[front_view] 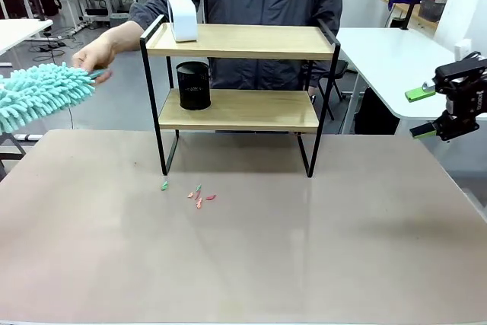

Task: Clean the shelf.
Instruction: Hand the Duster back to the human.

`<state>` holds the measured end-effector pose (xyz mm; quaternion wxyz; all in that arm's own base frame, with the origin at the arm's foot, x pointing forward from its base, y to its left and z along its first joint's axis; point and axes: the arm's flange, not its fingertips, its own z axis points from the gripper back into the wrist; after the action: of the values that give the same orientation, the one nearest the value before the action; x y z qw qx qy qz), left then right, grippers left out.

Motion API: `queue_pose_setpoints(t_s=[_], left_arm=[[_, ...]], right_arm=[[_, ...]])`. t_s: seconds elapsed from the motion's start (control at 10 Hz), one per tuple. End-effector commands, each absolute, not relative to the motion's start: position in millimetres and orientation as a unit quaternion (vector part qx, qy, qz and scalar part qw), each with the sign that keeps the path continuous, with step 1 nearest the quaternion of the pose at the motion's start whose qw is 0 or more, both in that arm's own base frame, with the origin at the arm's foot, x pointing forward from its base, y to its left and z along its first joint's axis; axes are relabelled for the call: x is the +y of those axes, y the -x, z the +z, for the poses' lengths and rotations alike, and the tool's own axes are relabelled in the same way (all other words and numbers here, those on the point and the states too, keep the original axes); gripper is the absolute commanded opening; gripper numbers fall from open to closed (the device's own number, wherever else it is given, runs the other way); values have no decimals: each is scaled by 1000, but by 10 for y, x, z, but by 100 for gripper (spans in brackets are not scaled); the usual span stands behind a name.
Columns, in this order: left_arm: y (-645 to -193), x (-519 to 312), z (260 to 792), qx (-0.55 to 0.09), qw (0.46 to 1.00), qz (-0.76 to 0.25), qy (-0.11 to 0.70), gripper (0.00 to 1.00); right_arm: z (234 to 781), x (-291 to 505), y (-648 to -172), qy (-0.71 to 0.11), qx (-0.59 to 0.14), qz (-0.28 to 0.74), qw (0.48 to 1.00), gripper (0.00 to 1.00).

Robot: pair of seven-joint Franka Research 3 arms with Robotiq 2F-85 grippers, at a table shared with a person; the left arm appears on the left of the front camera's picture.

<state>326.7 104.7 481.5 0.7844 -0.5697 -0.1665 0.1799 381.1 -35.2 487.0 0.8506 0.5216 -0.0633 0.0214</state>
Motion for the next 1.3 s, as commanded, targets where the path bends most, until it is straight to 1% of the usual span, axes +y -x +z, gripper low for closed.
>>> queue_pose_setpoints(t_s=[0.0,0.2,0.3,0.4,0.5,0.7,0.8,0.9,1.0,1.1,1.2], left_arm=[[-3261,1051,4814,-180,777,174,577,0],[-3261,1051,4814,-180,777,174,577,0],[-3269,1046,4814,-167,785,180,569,44],[-3261,1031,4829,-158,785,170,575,74],[-3269,1012,4842,-153,782,173,579,100],[-3271,884,4817,-137,788,154,581,100],[-3254,802,4757,-126,782,142,593,98],[-3212,727,4708,-124,769,128,614,100],[-3180,595,4602,-94,753,107,643,100],[-3228,433,4405,-87,755,105,641,100],[-3320,229,4158,-58,747,94,656,100]], right_arm=[[4867,-381,-3810,-519,-68,32,852,100],[4867,-381,-3810,-519,-68,32,852,100],[4867,-381,-3810,-519,-68,32,852,100],[4867,-381,-3810,-519,-68,32,852,100],[4867,-381,-3810,-519,-68,32,852,100],[4867,-381,-3810,-519,-68,32,852,100],[4867,-381,-3810,-519,-68,32,852,100],[4867,-381,-3810,-519,-68,32,852,100],[4867,-381,-3810,-519,-68,32,852,100],[4867,-381,-3810,-519,-68,32,852,100],[4867,-381,-3810,-519,-68,32,852,100]])
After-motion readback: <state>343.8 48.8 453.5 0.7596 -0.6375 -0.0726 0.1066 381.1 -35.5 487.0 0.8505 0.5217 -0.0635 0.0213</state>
